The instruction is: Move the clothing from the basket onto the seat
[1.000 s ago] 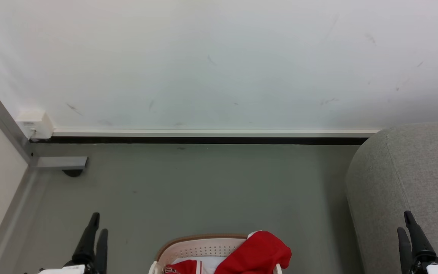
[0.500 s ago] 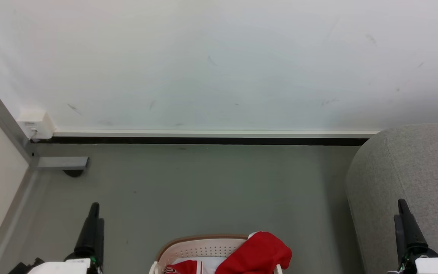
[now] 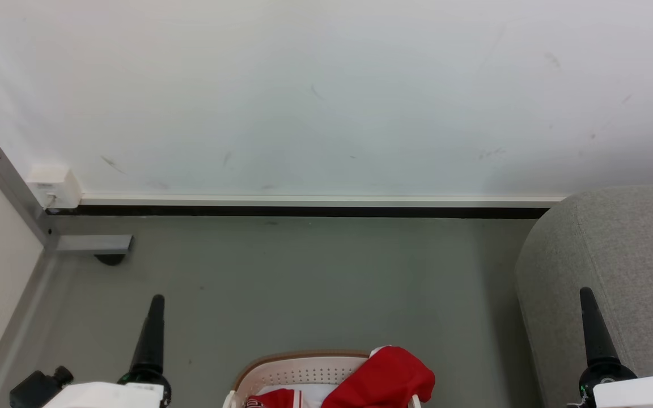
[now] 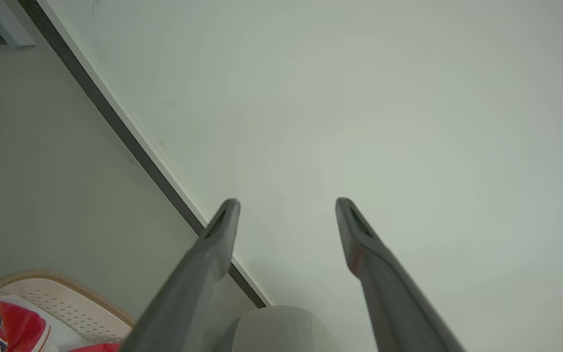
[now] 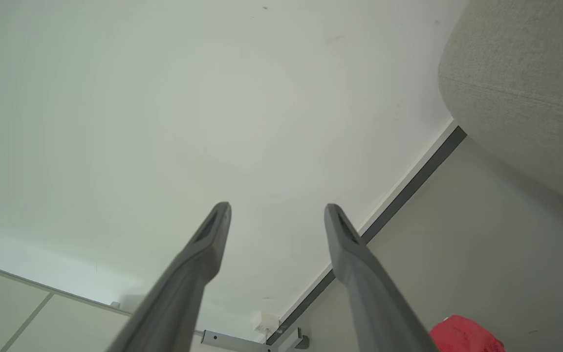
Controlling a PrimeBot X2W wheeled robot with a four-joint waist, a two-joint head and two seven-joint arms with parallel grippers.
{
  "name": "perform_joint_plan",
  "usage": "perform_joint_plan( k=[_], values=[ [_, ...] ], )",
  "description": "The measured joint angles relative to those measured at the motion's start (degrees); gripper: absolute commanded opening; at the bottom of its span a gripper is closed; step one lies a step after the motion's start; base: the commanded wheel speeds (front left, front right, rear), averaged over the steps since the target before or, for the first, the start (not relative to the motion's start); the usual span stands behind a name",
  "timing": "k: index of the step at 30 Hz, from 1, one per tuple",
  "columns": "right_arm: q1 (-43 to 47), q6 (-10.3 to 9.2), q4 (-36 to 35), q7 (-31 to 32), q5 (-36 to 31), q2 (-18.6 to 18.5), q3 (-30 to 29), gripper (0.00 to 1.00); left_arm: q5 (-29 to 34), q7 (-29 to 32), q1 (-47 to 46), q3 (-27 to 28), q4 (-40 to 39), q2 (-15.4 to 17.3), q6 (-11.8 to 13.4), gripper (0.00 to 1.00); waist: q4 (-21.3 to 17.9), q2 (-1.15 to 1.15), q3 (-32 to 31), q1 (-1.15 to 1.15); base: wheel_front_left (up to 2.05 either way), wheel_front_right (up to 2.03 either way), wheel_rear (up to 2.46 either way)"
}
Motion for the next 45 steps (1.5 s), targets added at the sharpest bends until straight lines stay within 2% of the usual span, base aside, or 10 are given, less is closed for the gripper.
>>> perform_joint_plan(
  k=[17, 27, 45],
  values=[
    [0.4, 0.0, -1.6, -3.3, -23.1, -0.4, 1.7, 1.0, 21.9, -3.3, 1.0, -2.3, -2.5, 0.4, 1.3, 1.0, 0.3, 0.0, -0.3, 0.0, 0.0, 0.0, 0.0],
    [0.6, 0.0, -1.5, -5.0, -31.3, -0.3, 1.7, 1.0, 30.2, -4.9, 1.7, -3.6, -3.1, 0.6, 2.0, 1.0, 0.2, 0.0, -0.8, 0.0, 0.0, 0.0, 0.0],
    [1.0, 0.0, -0.9, -7.6, -41.0, -0.4, 2.6, 1.0, 41.2, -7.6, 2.3, -5.1, -3.9, 0.7, 3.0, 1.0, 0.1, 0.0, -1.3, 0.0, 0.0, 0.0, 0.0]
  ],
)
